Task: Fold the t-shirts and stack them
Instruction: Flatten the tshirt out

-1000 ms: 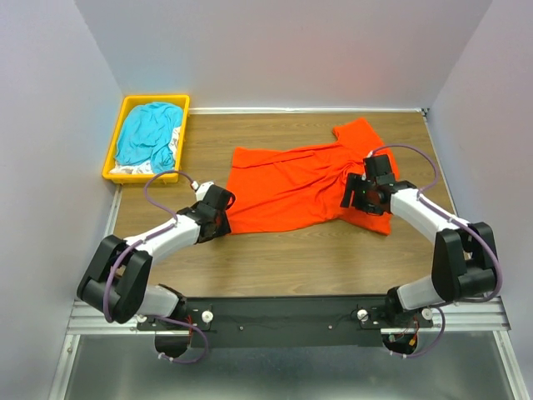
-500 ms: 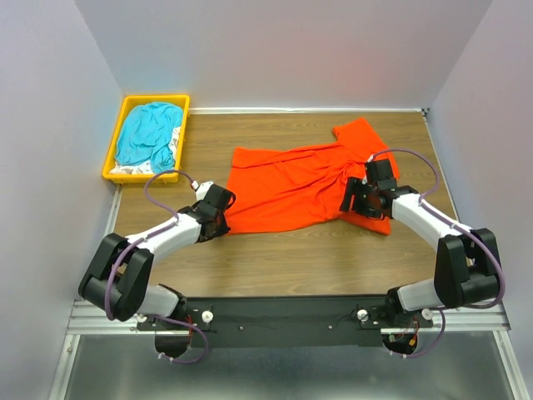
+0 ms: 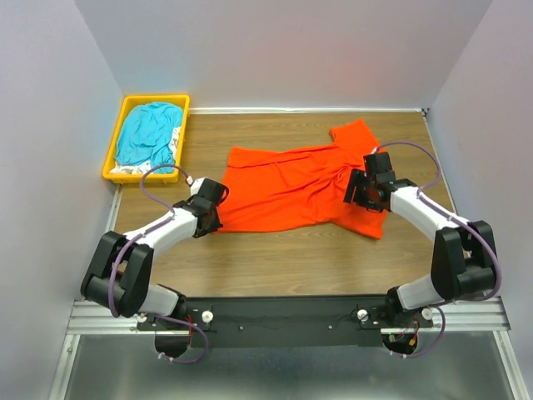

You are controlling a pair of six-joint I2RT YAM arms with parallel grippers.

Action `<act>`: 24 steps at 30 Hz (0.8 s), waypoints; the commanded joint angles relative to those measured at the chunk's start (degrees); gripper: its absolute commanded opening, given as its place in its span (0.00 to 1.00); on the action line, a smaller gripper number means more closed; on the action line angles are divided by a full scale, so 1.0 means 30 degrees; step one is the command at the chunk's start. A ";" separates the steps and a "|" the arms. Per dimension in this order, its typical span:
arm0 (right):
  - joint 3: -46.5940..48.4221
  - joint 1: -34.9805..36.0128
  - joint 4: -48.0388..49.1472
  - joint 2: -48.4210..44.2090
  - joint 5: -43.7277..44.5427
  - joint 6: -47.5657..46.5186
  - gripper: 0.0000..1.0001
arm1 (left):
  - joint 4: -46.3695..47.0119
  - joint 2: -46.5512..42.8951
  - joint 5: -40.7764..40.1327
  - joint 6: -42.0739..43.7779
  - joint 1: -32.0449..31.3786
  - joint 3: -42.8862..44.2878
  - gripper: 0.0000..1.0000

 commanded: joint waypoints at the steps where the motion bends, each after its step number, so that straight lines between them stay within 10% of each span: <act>1: 0.1686 -0.0106 0.0434 0.1136 0.0790 -0.0223 0.73 | -0.0033 -0.0154 -0.1161 0.2808 0.1618 0.1016 0.00; 15: 0.5143 -0.0165 0.1752 0.7201 0.1697 -0.0370 0.59 | 0.3046 -0.0420 0.2061 0.5509 0.4757 0.1018 0.00; 24: 1.3130 -0.0838 0.1580 1.1950 0.1260 -0.2773 0.64 | 0.3720 0.0018 0.2998 0.5860 0.4992 0.1311 0.00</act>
